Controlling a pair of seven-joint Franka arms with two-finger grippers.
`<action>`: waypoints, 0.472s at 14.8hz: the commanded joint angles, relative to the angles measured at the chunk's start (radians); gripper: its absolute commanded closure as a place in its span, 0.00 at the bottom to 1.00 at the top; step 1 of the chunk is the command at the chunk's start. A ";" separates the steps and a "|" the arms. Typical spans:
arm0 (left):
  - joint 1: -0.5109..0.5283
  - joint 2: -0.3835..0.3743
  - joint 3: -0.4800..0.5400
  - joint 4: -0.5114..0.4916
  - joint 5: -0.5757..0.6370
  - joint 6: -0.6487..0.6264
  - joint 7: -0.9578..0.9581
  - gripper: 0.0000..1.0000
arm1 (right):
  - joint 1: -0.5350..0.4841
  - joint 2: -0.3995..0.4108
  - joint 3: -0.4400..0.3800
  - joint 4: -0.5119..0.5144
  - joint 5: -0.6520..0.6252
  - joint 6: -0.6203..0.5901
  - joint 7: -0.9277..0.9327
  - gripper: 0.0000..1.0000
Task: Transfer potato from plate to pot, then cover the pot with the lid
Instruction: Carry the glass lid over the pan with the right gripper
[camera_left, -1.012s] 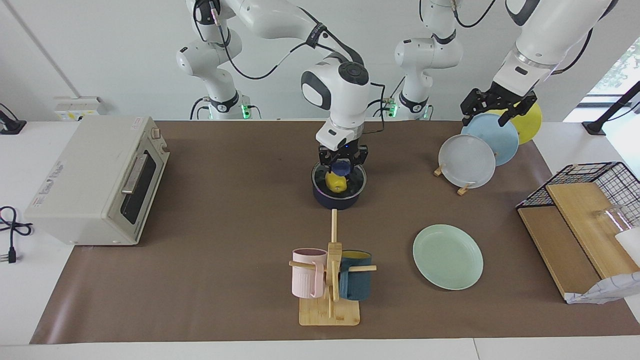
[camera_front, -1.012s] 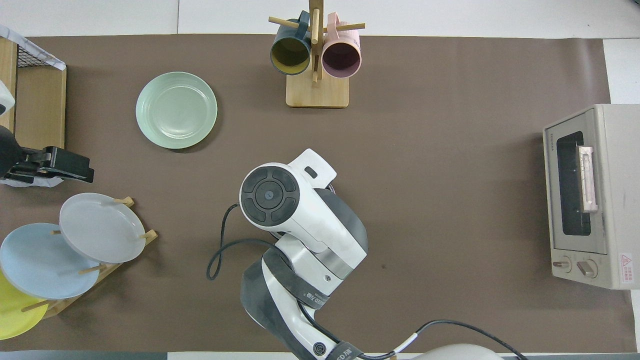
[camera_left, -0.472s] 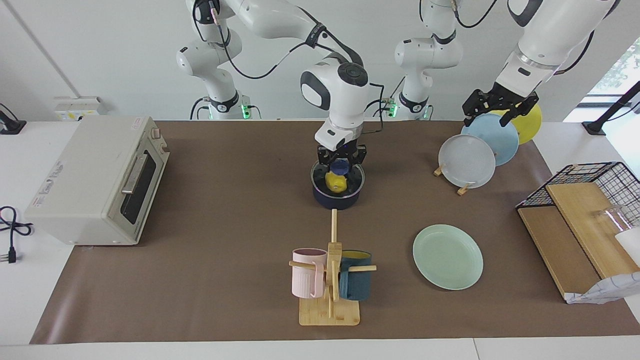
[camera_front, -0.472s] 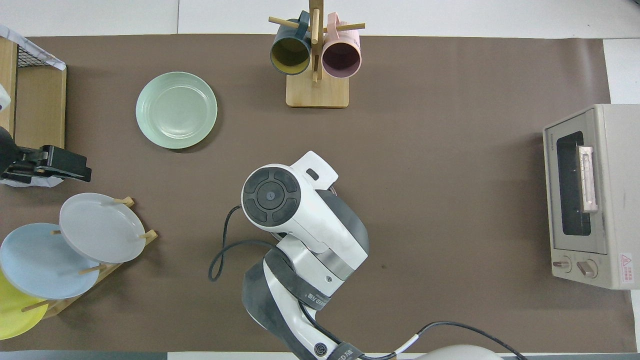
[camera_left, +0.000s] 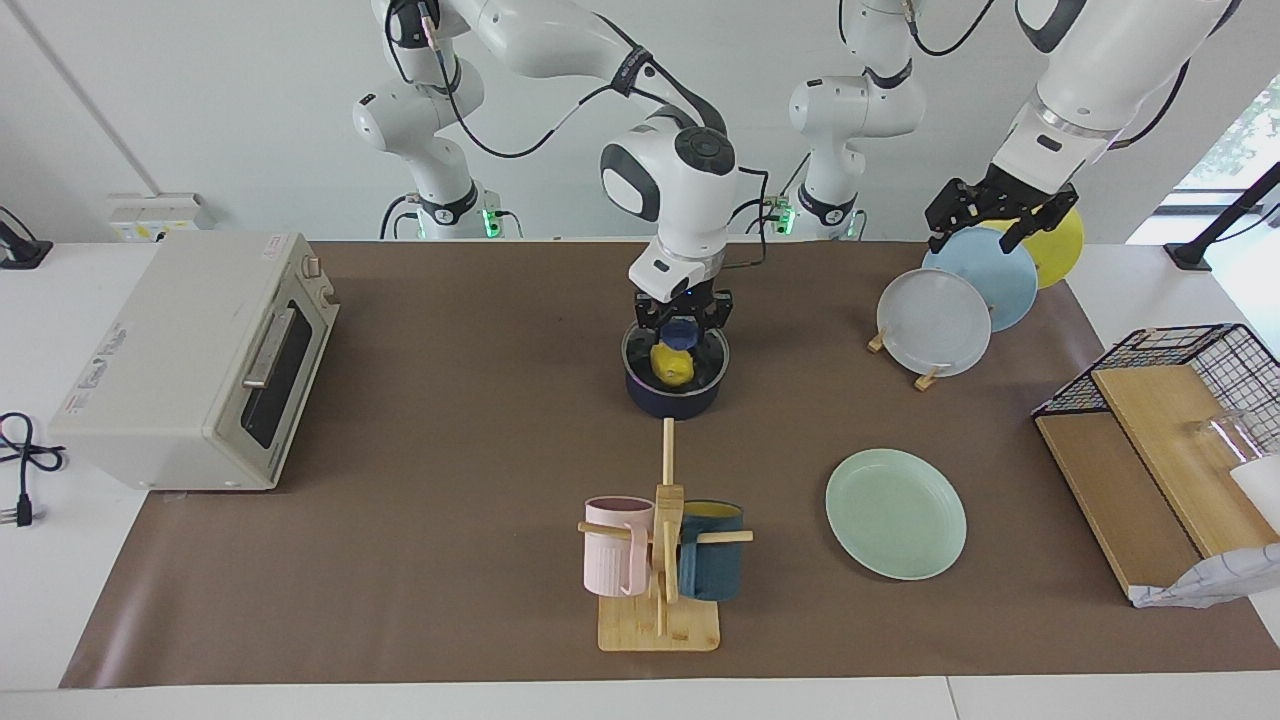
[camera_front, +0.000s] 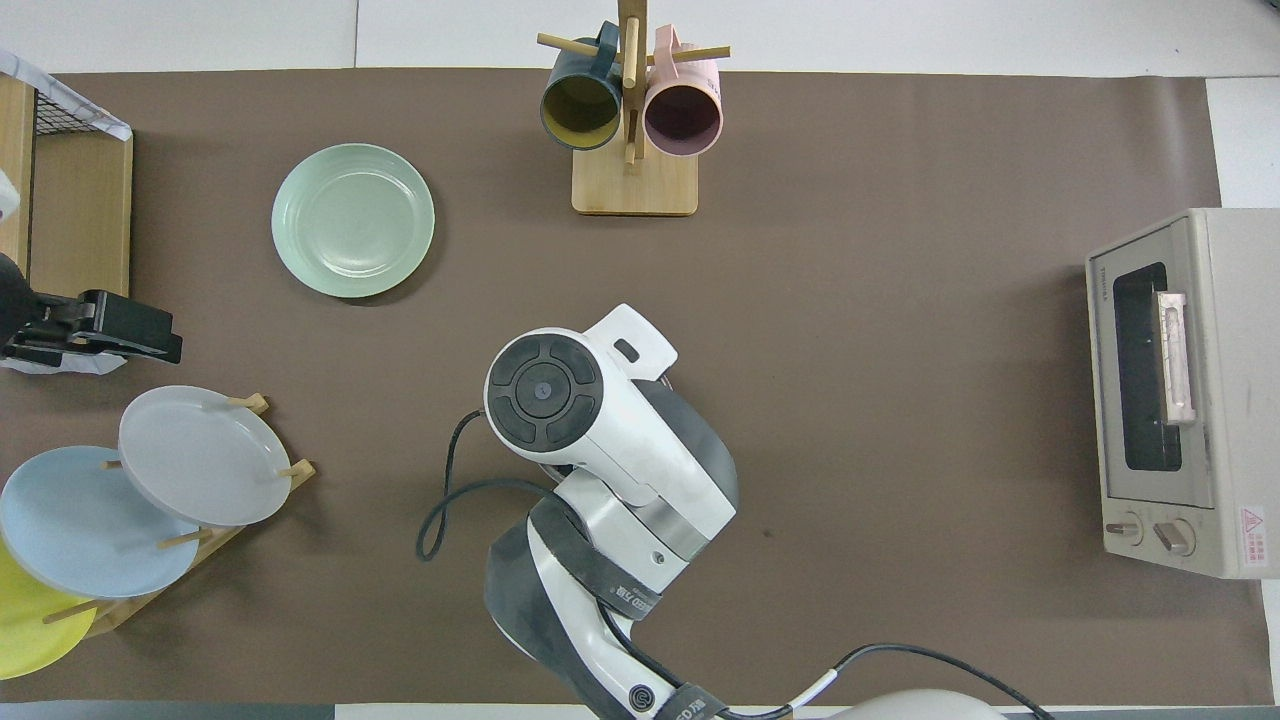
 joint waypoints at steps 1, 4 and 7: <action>-0.006 -0.006 0.007 0.001 -0.008 -0.005 -0.015 0.00 | -0.011 -0.026 0.005 -0.034 0.011 0.007 0.017 0.69; -0.006 -0.007 0.007 0.000 -0.008 -0.004 -0.015 0.00 | -0.014 -0.026 0.003 -0.034 0.011 0.012 0.017 0.00; -0.009 -0.007 0.007 -0.003 -0.006 -0.001 -0.007 0.00 | -0.020 -0.026 0.001 -0.015 0.006 0.004 0.017 0.00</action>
